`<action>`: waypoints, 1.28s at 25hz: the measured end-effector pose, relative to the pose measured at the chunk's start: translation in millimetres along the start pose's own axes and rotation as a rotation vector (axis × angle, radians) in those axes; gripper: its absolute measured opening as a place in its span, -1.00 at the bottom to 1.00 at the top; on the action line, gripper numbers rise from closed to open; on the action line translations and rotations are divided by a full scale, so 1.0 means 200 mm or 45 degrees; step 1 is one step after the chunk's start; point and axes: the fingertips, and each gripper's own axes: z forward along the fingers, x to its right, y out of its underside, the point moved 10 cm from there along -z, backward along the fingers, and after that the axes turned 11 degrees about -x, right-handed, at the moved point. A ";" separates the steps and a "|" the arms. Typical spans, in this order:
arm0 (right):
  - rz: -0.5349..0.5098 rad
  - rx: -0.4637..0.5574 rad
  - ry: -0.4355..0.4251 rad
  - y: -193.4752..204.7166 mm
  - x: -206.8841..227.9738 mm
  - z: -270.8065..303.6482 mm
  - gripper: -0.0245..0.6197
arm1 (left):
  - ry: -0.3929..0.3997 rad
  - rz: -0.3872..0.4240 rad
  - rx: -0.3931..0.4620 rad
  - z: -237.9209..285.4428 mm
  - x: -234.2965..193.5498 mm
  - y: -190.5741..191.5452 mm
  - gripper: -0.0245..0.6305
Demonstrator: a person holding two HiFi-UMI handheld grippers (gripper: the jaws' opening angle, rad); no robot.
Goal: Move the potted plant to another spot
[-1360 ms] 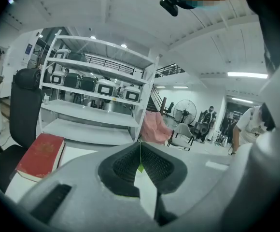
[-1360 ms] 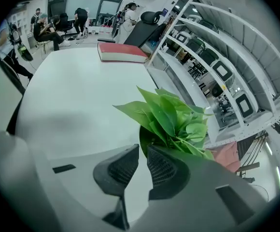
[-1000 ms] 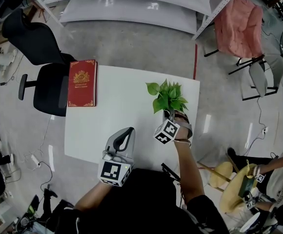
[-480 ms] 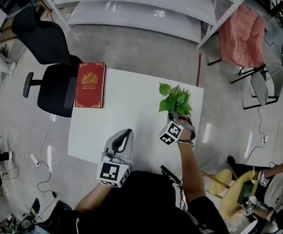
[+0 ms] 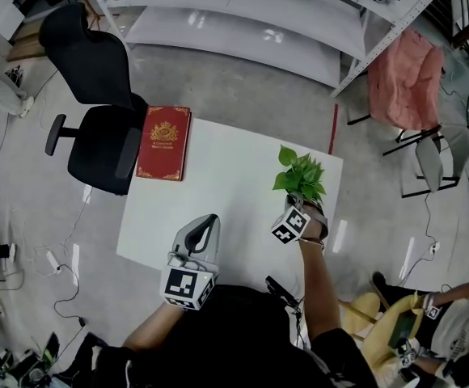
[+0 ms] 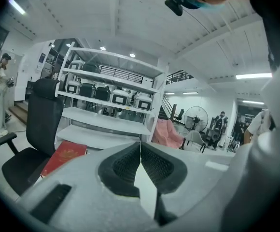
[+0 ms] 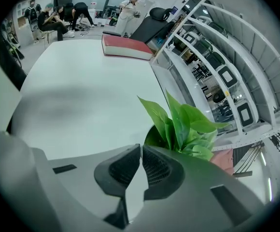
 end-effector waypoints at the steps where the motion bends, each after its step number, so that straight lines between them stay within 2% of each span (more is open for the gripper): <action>1: 0.002 0.003 0.002 0.00 -0.01 -0.01 -0.88 | -0.005 -0.002 0.004 -0.01 -0.01 0.00 -0.87; 8: 0.005 0.011 0.032 -0.06 -0.05 -0.08 -0.88 | -0.026 -0.002 0.034 -0.10 -0.11 -0.01 -0.87; 15: -0.010 0.037 0.043 -0.22 -0.10 -0.13 -0.88 | -0.039 -0.020 0.046 -0.19 -0.24 0.00 -0.87; 20: -0.016 0.064 0.055 -0.38 -0.13 -0.18 -0.88 | -0.056 -0.041 0.057 -0.25 -0.35 0.02 -0.87; 32: -0.133 0.125 0.068 -0.83 -0.22 -0.25 -0.88 | -0.124 -0.095 0.083 -0.41 -0.68 0.04 -0.87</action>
